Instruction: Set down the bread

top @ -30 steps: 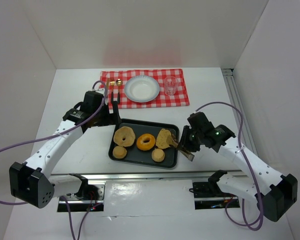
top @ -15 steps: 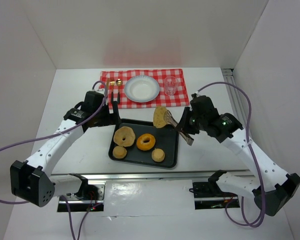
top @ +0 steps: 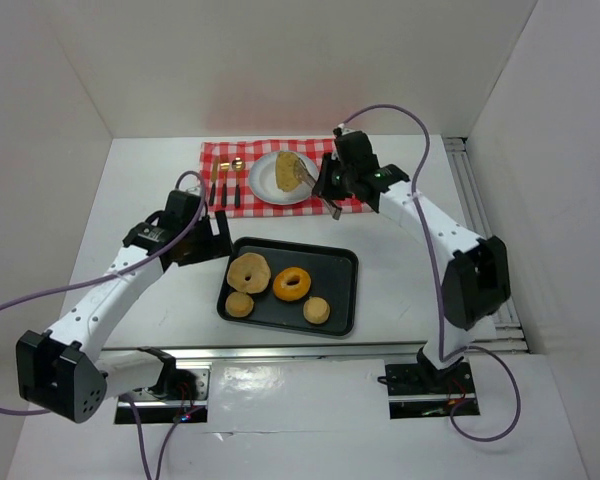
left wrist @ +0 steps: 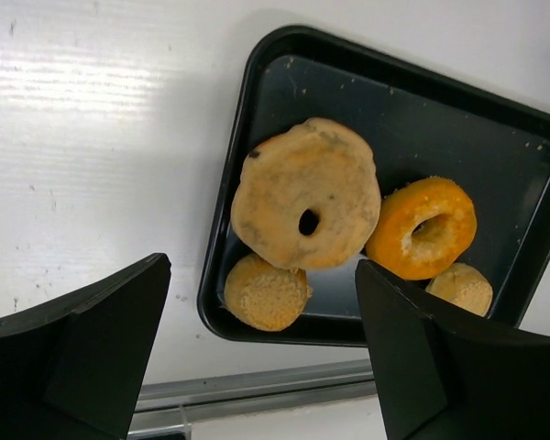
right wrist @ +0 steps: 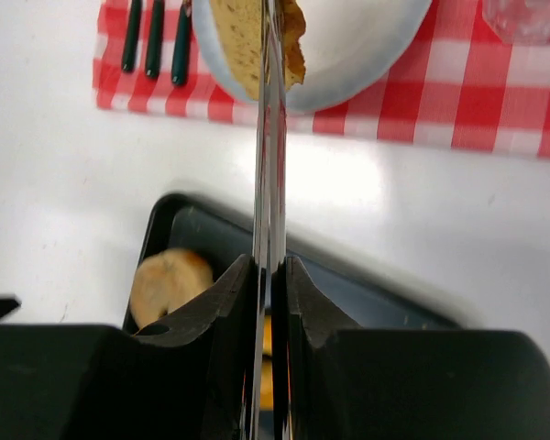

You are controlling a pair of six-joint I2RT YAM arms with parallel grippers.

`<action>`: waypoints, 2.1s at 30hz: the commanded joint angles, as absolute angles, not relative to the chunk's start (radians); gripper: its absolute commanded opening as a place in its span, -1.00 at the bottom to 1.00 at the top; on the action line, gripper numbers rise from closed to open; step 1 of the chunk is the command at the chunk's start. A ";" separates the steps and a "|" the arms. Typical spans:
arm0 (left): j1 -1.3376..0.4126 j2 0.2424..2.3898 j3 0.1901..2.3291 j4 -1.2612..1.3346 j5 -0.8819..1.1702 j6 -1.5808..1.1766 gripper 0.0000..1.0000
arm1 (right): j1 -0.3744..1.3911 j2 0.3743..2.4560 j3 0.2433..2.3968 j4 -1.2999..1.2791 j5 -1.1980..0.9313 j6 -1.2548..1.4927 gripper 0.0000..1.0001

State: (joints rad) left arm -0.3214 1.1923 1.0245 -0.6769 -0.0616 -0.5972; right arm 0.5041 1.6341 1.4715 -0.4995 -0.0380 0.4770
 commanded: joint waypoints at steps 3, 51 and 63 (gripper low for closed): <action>-0.336 1.150 0.939 -0.690 -0.020 -0.676 0.90 | 0.454 1.804 1.572 -0.313 -0.115 0.420 -0.83; -0.469 1.307 0.992 -0.644 -0.193 -0.766 0.65 | 0.572 1.390 1.221 -0.472 -0.230 0.419 0.30; -0.442 1.273 1.011 -0.653 -0.193 -0.756 0.67 | 0.669 1.321 1.058 -0.558 -0.420 0.440 0.35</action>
